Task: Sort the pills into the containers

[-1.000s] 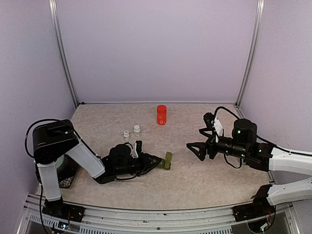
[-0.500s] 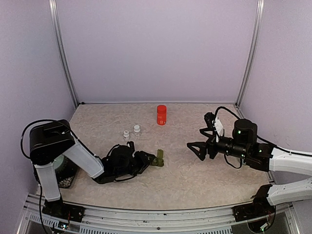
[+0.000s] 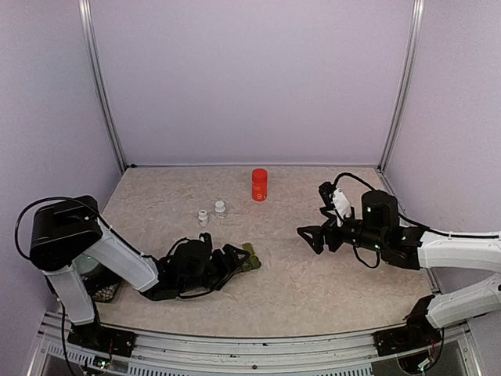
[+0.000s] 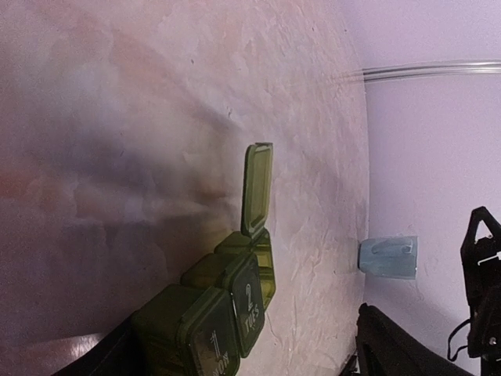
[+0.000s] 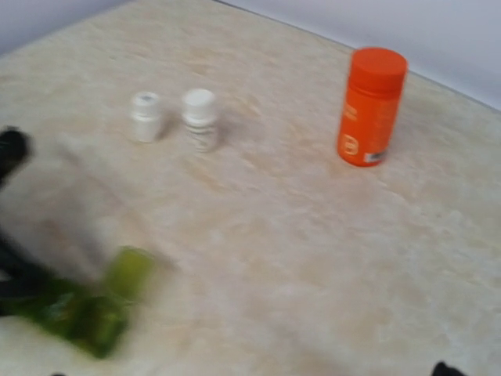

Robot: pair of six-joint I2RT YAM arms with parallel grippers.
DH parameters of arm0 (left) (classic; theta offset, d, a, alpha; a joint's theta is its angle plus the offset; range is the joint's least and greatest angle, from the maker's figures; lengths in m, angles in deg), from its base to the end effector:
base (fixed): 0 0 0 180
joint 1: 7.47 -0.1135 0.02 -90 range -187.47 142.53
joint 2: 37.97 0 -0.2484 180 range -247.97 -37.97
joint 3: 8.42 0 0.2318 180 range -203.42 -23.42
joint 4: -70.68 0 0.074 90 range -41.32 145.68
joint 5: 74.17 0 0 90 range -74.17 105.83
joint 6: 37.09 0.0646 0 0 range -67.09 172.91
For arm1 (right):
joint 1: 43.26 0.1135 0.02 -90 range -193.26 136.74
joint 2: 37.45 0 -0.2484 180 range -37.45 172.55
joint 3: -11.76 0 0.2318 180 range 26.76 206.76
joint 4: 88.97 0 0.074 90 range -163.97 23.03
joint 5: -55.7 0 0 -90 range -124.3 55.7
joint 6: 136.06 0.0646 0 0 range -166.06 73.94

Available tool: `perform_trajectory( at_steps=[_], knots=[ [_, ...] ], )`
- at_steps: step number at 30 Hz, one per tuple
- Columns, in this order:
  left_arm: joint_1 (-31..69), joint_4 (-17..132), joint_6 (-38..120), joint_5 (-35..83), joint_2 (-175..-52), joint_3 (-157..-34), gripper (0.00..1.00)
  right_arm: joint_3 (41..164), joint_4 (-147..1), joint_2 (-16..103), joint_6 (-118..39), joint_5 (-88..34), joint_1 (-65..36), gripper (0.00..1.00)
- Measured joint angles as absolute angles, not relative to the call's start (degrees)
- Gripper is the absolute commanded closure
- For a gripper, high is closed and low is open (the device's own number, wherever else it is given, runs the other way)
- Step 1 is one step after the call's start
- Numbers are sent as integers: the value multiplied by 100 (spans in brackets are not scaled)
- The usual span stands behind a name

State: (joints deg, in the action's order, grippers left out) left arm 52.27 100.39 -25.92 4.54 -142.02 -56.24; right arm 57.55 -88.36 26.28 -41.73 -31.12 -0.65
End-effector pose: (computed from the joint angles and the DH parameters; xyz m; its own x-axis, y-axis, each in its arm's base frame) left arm 0.1783 -0.2804 0.1005 -0.7880 -0.5585 -0.2591 -0.0738 0.5034 -0.8609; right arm 0.1903 0.1799 0.2208 -0.2874 -0.1620 -0.9440 -0.6950 0.7135 0.0892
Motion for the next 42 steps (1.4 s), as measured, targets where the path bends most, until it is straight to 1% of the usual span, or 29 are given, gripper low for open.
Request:
perform_trajectory(
  at_steps=[1, 2, 5, 9, 13, 16, 20, 25, 30, 31, 32, 37, 39, 41, 42],
  knots=[
    [5264, 9976, -2627, 445, -14108, -5578, 2, 5820, -8902, 2822, -4221, -3150, -111, 0],
    [5280, 9934, -2653, 434, -14062, -5519, 1, 5908, -8985, 3036, -4267, -3185, -157, 0],
    [5367, 9738, -2680, 397, -13704, -5355, 1, 6212, -9313, 3758, -4409, -3224, -290, 0],
    [5415, 9316, -2697, 277, -13087, -5051, 1, 6985, -9682, 4929, -4570, -3193, -496, 0],
    [5439, 8682, -2618, 32, -12307, -4948, 1, 8384, -9809, 6374, -4671, -3018, -725, 1],
    [5439, 8164, -2463, -226, -11643, -4948, 1, 9687, -9741, 7500, -4688, -2894, -841, 1],
    [5350, 7561, -2225, -471, -10899, -4948, 1, 11033, -9577, 8584, -4662, -2761, -990, 2],
    [5009, 6658, -1842, -746, -9979, -4977, 1, 12972, -9074, 9976, -4662, -2667, -1070, 4],
    [4821, 5854, -1475, -1023, -9088, -5080, 1, 14393, -8434, 10973, -4629, -2614, -1103, 15],
    [4775, 5723, -1410, -1072, -8932, -5123, 1, 14530, -8357, 11065, -4608, -2614, -1105, 18],
    [4735, 5605, -1351, -1126, -8797, -5165, 1, 14626, -8277, 11126, -4568, -2603, -1114, 24],
    [4598, 5240, -1143, -1301, -8403, -5246, 1, 14602, -8211, 11126, -4404, -2487, -1173, 52],
    [4554, 5141, -1071, -1327, -8377, -5265, 1, 14487, -8301, 11097, -4376, -2400, -1195, 62],
    [4530, 5060, -983, -1336, -8399, -5294, 1, 14288, -8346, 10973, -4374, -2264, -1197, 68],
    [4523, 5030, -946, -1336, -8421, -5309, 1, 14157, -8357, 10887, -4378, -2205, -1197, 69]
  ],
)
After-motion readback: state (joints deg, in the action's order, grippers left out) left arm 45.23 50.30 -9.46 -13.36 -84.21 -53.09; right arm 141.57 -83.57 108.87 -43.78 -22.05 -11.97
